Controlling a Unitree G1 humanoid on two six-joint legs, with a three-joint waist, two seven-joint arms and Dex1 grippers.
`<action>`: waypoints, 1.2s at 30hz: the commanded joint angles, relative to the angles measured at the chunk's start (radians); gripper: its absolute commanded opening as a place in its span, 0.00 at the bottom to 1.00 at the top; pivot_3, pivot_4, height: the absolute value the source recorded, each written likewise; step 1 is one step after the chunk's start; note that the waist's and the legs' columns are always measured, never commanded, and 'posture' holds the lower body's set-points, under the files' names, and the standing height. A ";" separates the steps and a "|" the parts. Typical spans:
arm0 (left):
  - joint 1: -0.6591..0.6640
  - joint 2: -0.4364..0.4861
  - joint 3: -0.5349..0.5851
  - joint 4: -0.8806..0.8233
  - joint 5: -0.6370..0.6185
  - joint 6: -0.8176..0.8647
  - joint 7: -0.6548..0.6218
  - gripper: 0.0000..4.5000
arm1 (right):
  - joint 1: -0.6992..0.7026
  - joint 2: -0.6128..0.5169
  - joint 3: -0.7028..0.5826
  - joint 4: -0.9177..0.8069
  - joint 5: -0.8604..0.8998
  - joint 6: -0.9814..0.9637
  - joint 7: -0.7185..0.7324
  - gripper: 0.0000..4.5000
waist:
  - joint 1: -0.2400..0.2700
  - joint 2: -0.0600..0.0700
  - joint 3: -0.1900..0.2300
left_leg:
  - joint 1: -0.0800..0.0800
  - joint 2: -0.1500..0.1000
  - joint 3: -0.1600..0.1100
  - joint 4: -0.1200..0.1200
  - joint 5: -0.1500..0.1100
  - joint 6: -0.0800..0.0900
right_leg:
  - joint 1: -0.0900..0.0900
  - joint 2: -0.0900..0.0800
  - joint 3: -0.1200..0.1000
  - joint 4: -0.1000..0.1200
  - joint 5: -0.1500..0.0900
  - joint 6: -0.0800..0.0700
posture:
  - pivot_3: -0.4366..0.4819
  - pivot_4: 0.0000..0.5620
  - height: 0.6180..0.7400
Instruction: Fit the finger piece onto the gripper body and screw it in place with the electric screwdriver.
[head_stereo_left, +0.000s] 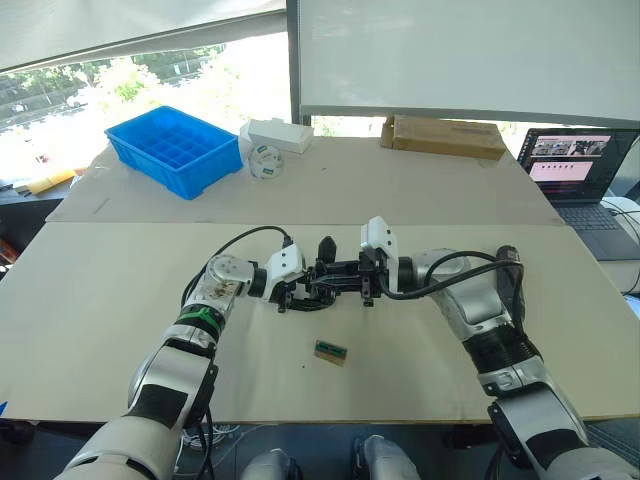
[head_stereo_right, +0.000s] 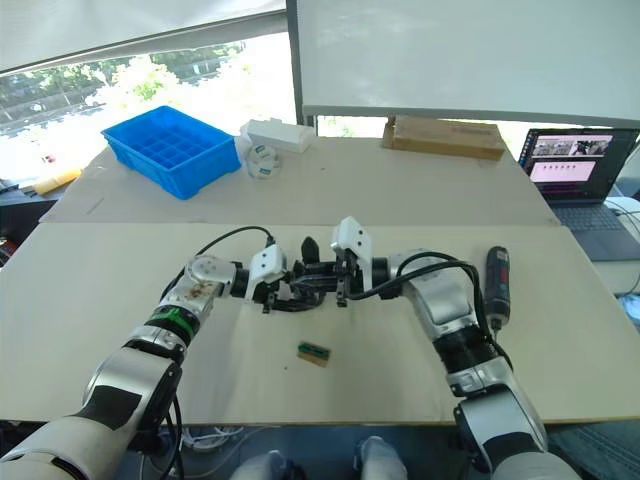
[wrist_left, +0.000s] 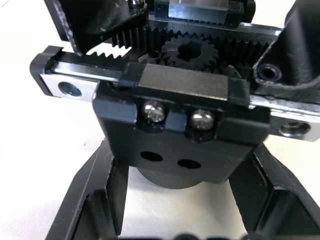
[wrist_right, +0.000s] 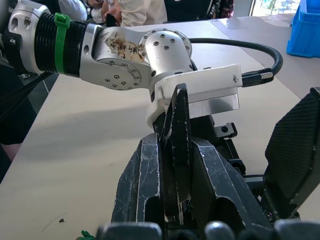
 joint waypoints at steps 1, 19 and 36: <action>-0.029 -0.002 0.018 -0.029 -0.017 -0.010 -0.009 0.51 | -0.029 -0.063 -0.043 -0.059 -0.005 0.071 -0.004 0.45 | 0.001 0.000 0.001 | -0.002 0.000 0.000 0.000 0.000 0.001 | -0.002 -0.001 -0.001 0.000 0.000 0.000 | 0.48 0.27 0.98; -0.044 -0.018 0.019 0.039 0.006 -0.037 0.006 0.51 | 0.056 -0.218 -0.231 -0.441 0.246 0.457 -0.089 0.68 | 0.004 0.001 0.003 | -0.005 -0.001 -0.002 0.000 -0.001 0.003 | -0.002 -0.003 -0.004 -0.003 0.000 0.001 | 0.48 0.27 0.98; -0.043 -0.016 0.017 0.025 0.011 -0.042 -0.002 0.51 | 0.044 -0.048 -0.150 -0.243 0.210 0.407 -0.128 0.68 | 0.004 0.001 0.004 | -0.005 -0.002 -0.002 0.000 -0.001 0.004 | -0.002 -0.002 -0.004 -0.003 0.001 0.001 | 0.48 0.27 0.98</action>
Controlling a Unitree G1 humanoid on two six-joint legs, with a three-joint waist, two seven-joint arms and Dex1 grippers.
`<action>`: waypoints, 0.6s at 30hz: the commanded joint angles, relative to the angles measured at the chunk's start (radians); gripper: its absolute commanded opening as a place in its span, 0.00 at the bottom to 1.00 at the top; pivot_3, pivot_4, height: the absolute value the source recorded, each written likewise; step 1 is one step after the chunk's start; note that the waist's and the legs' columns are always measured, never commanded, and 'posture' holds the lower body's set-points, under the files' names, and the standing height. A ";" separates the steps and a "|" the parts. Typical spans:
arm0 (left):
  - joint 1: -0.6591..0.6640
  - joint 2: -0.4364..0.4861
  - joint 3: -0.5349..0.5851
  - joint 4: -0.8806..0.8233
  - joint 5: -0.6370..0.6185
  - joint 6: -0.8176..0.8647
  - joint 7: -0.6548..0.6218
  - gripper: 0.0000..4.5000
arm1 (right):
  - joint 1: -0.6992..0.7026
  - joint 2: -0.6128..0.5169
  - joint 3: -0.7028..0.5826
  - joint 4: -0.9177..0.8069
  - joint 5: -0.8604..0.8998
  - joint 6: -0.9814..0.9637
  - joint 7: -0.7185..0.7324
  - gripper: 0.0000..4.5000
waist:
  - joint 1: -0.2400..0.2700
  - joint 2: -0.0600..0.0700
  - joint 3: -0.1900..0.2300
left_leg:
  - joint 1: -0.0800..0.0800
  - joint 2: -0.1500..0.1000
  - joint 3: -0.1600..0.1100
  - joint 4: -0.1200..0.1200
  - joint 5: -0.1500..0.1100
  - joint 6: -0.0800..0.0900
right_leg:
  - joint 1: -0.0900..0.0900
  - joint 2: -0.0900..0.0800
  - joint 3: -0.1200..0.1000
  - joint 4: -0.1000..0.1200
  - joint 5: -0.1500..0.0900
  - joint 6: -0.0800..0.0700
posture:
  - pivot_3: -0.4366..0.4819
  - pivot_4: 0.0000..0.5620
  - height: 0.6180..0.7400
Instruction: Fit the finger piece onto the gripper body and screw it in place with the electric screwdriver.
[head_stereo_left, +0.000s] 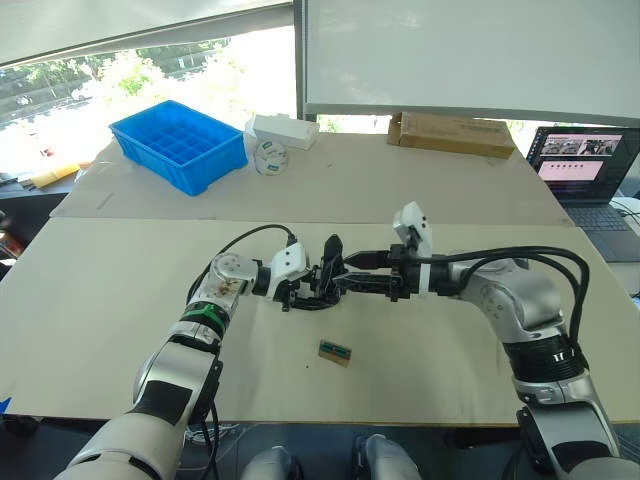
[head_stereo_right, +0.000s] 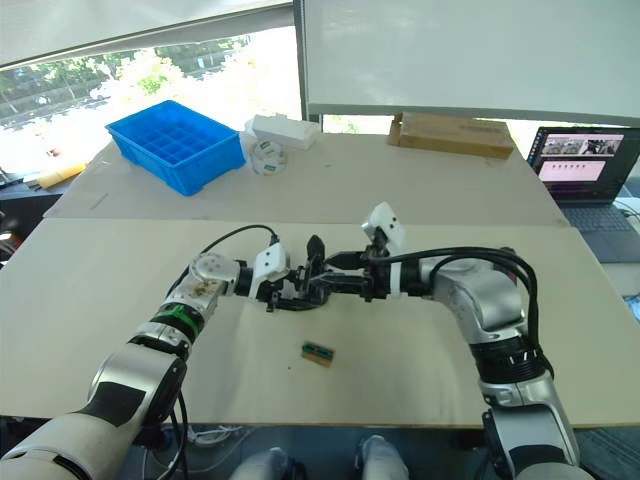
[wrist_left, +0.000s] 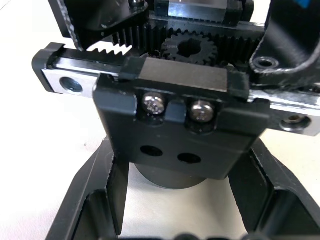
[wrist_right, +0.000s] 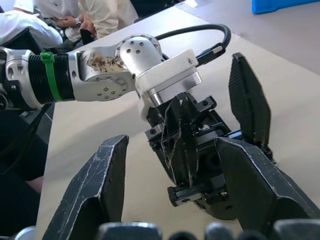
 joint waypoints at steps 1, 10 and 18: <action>-0.019 0.002 0.004 -0.017 0.005 -0.016 0.005 0.51 | -0.023 0.015 0.008 0.008 -0.012 -0.050 0.011 0.68 | 0.000 0.000 0.000 | 0.000 0.000 0.000 0.000 0.000 0.000 | 0.000 0.000 0.000 0.000 0.000 0.000 | 0.48 0.27 0.98; -0.022 0.002 0.005 -0.019 0.004 -0.014 0.006 0.51 | -0.032 0.042 0.050 0.045 -0.079 -0.153 0.023 0.20 | -0.001 0.000 0.000 | 0.000 0.000 0.000 0.000 0.000 0.000 | 0.000 0.000 0.000 0.000 0.000 0.000 | 0.48 0.27 0.98; -0.023 -0.003 0.006 -0.018 0.004 -0.015 0.011 0.51 | -0.040 0.009 0.094 0.004 -0.138 -0.212 0.060 0.07 | -0.001 0.000 0.000 | 0.000 0.000 0.001 0.000 0.000 0.000 | 0.000 0.001 0.000 0.000 0.000 0.000 | 0.48 0.27 0.98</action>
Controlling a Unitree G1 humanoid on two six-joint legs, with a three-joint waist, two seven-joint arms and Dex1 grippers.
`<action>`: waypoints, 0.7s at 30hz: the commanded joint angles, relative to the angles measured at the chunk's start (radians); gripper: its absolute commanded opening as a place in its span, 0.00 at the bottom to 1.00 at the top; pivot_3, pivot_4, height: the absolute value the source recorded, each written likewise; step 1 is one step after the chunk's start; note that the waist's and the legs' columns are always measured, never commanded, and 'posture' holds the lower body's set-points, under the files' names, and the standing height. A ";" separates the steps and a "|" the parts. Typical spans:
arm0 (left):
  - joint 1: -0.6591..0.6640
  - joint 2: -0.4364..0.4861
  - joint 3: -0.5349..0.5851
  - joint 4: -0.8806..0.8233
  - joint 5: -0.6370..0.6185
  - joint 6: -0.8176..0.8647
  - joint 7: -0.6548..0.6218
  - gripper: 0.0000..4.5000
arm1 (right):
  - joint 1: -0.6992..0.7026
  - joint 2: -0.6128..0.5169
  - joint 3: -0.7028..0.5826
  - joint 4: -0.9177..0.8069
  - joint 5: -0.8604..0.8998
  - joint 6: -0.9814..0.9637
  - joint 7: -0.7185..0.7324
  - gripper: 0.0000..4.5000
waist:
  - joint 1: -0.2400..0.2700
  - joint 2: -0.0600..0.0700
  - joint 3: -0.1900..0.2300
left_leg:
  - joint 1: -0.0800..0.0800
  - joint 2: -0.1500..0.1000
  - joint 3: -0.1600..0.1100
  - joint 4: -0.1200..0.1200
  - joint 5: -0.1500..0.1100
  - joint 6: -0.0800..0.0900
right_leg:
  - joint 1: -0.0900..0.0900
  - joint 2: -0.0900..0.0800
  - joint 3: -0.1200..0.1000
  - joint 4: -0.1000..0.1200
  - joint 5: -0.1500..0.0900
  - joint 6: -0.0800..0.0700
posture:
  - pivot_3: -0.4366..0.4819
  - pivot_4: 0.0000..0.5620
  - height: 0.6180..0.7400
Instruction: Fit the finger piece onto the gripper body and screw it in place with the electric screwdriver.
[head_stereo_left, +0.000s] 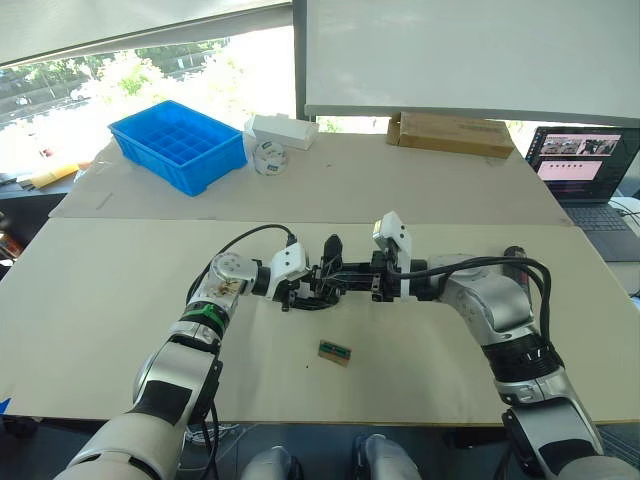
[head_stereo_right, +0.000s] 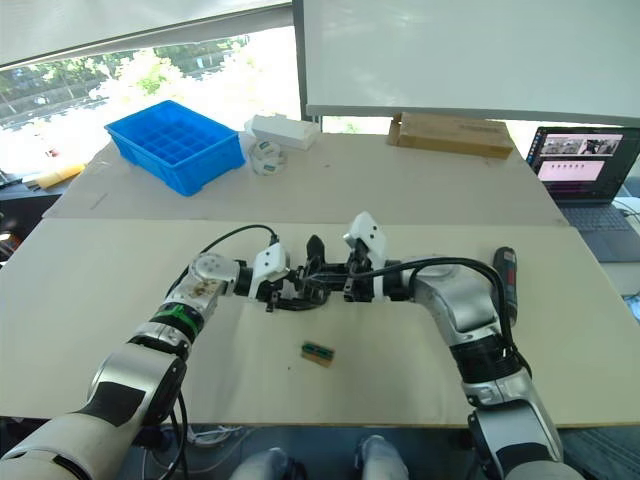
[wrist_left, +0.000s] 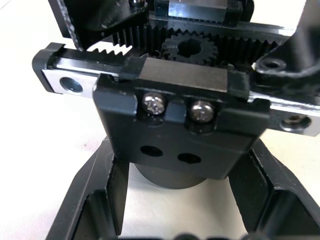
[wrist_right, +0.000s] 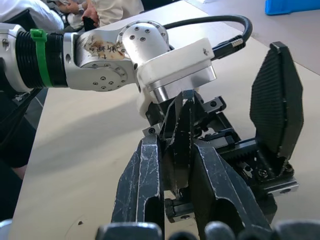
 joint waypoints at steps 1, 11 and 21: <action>-0.022 -0.005 0.005 -0.018 0.002 -0.015 0.011 0.51 | -0.031 -0.028 0.020 -0.050 -0.036 -0.071 0.035 0.07 | 0.000 0.000 0.000 | 0.000 0.000 0.000 0.000 0.000 0.000 | 0.000 0.000 0.000 0.000 0.000 0.000 | 0.48 0.27 0.98; -0.024 -0.007 0.005 -0.014 0.007 -0.020 0.018 0.51 | -0.085 -0.053 0.065 -0.023 -0.114 -0.133 0.077 0.07 | 0.000 0.000 0.000 | 0.000 0.000 0.000 0.000 0.000 0.000 | 0.000 0.000 0.000 0.000 0.000 0.000 | 0.48 0.27 0.98; -0.025 -0.009 0.009 -0.013 0.009 -0.022 0.024 0.51 | -0.093 -0.078 0.114 -0.026 -0.150 -0.077 0.122 0.07 | 0.001 0.000 0.000 | 0.000 0.000 0.000 0.000 0.000 0.000 | 0.000 0.000 0.000 0.000 0.000 0.000 | 0.48 0.27 0.98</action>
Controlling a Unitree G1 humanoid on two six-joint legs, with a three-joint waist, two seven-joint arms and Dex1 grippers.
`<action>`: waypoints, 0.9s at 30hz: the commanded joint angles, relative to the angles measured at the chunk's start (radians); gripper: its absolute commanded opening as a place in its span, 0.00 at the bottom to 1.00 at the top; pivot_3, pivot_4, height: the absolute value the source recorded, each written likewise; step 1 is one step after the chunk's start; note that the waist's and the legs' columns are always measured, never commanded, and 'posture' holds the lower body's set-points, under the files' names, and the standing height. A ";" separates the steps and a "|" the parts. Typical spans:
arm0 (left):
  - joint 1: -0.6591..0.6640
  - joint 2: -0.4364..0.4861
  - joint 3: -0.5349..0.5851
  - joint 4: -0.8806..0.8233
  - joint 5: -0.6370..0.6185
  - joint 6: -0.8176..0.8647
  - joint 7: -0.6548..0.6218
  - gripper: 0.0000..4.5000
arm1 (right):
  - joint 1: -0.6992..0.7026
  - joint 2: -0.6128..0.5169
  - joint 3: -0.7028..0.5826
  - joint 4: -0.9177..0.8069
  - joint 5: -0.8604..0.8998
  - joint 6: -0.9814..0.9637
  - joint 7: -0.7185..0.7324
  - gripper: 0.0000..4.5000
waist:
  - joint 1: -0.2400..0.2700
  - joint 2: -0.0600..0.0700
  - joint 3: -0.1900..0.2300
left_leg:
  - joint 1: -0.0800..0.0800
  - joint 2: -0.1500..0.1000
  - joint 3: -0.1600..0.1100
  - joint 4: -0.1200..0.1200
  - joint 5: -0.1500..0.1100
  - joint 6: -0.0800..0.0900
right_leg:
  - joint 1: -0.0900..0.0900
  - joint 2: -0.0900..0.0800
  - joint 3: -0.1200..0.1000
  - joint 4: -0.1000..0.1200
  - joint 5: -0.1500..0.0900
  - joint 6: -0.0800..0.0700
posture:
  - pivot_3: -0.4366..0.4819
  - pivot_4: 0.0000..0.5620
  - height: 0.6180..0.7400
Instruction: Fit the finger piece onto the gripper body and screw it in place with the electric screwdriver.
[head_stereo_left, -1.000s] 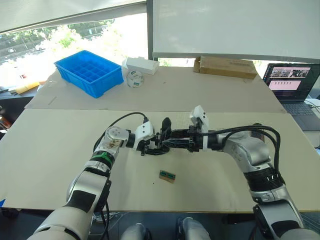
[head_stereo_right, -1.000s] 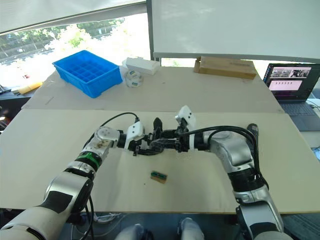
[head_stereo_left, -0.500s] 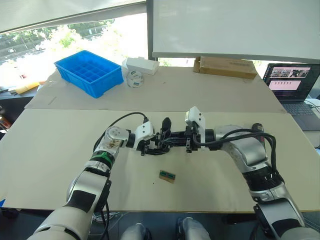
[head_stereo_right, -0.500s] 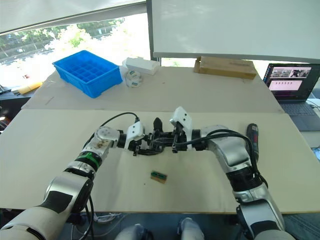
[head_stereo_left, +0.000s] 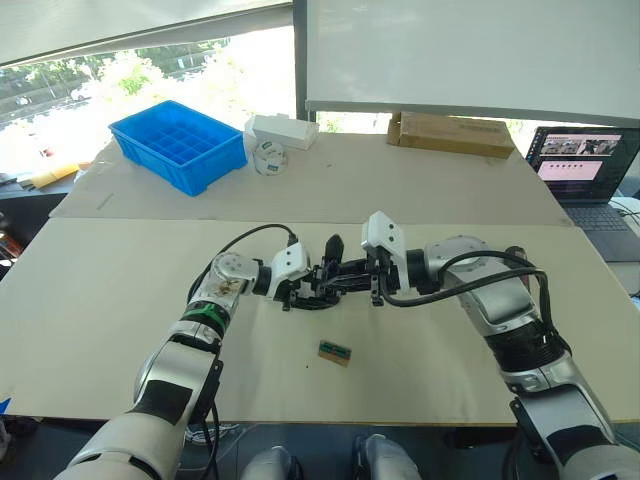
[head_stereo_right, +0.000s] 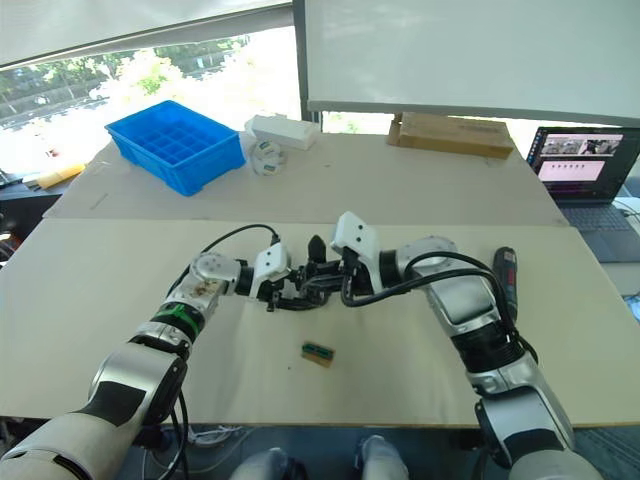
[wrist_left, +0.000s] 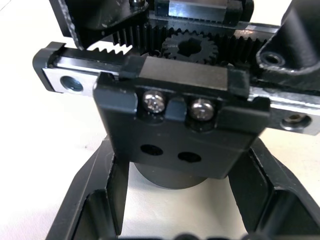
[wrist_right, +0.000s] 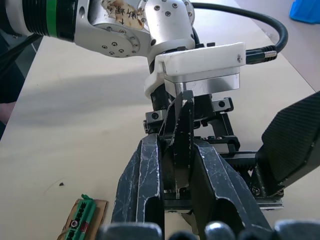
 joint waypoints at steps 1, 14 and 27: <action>-0.020 -0.004 0.009 -0.013 -0.002 -0.019 0.019 0.51 | -0.011 -0.014 0.019 -0.025 -0.009 0.037 0.015 0.07 | 0.000 0.000 0.000 | 0.000 0.000 0.000 0.000 0.000 0.000 | 0.000 0.000 0.000 0.000 0.000 0.000 | 0.48 0.27 0.98; -0.011 -0.002 0.008 -0.018 0.000 -0.024 0.018 0.51 | -0.040 -0.044 0.123 0.042 -0.061 0.287 -0.017 0.07 | 0.000 0.000 0.000 | 0.001 0.000 0.000 0.000 0.000 0.000 | 0.001 -0.001 0.000 0.000 0.000 0.000 | 0.48 0.27 0.98; -0.006 0.001 0.010 -0.021 -0.003 -0.025 0.025 0.51 | -0.046 -0.039 0.195 0.055 -0.094 0.351 -0.055 0.07 | 0.001 0.001 -0.004 | 0.003 0.000 -0.001 0.000 0.000 0.000 | 0.003 -0.001 0.001 0.000 0.000 0.000 | 0.48 0.27 0.98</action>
